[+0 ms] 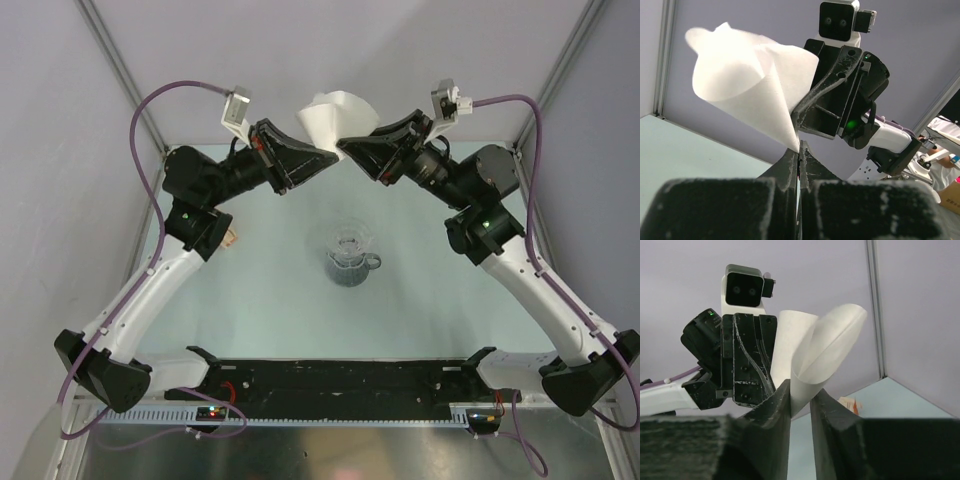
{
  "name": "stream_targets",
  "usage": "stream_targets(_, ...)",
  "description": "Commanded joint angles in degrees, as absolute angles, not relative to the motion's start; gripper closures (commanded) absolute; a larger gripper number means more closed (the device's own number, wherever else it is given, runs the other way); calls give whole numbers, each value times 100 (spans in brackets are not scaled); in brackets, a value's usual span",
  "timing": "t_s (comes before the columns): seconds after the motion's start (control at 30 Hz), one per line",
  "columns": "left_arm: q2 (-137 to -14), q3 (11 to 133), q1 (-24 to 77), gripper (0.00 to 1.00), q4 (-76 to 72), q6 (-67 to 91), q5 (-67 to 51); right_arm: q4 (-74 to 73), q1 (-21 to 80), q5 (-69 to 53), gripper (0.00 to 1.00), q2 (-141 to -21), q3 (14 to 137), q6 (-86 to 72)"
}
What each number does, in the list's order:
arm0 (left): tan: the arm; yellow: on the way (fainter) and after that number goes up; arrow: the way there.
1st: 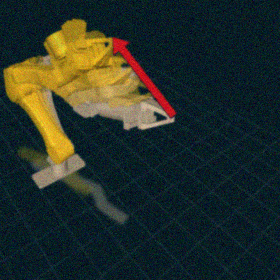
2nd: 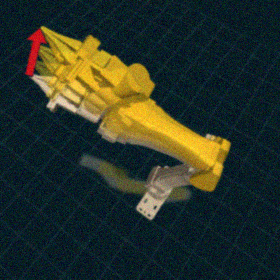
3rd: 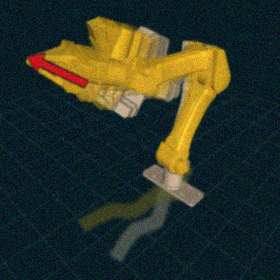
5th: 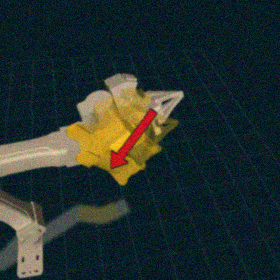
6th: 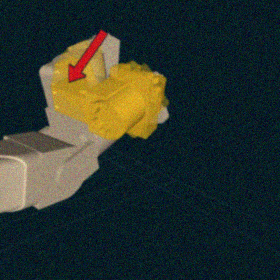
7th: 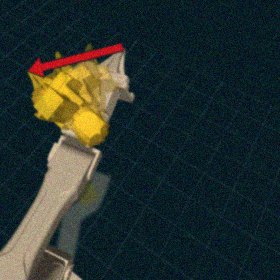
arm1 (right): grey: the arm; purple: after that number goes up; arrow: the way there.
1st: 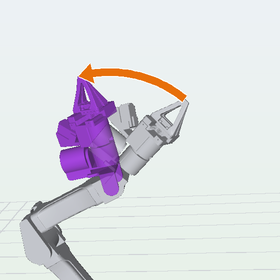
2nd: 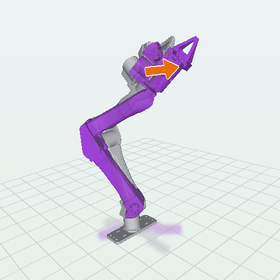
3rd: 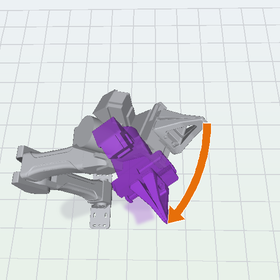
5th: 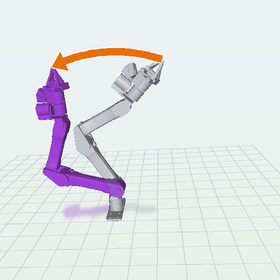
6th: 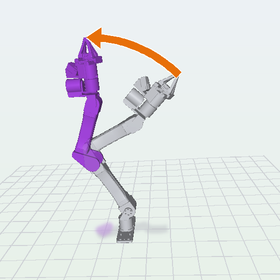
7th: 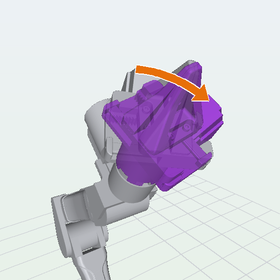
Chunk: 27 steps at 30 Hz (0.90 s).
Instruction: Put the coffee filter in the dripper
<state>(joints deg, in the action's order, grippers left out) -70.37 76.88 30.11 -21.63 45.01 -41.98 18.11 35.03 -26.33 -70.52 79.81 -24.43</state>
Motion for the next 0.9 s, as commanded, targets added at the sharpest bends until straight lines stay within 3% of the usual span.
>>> stream_targets(0.0, -6909, 7642, 3048, 100, -2376, 4553, -4184, 2248, 3345, -2503, 83, -7059, 8119, -2626)
stream_targets(0.13, -6936, 7665, 3017, 98, -2380, 4534, -4156, 2320, 3254, -2693, 98, -7055, 8133, -2750)
stream_targets(0.3, -6931, 7711, 2858, 49, -2377, 4491, -4177, 2400, 3124, -3037, 100, -7065, 8160, -2982)
stream_targets(0.4, -6947, 7785, 2772, 35, -2375, 4480, -4232, 2456, 3090, -3292, 100, -7071, 8173, -3126)
stream_targets(0.57, -7027, 7955, 2742, 30, -2374, 4496, -4351, 2504, 3091, -3639, 100, -7151, 8238, -3387)
stream_targets(0.73, -7061, 7948, 2742, 18, -2378, 4382, -4381, 2496, 3119, -3908, 100, -7228, 8369, -3580)
stream_targets(0.87, -7027, 7929, 2742, 21, -2381, 4345, -4377, 2410, 3112, -4027, 100, -7231, 8400, -3697)
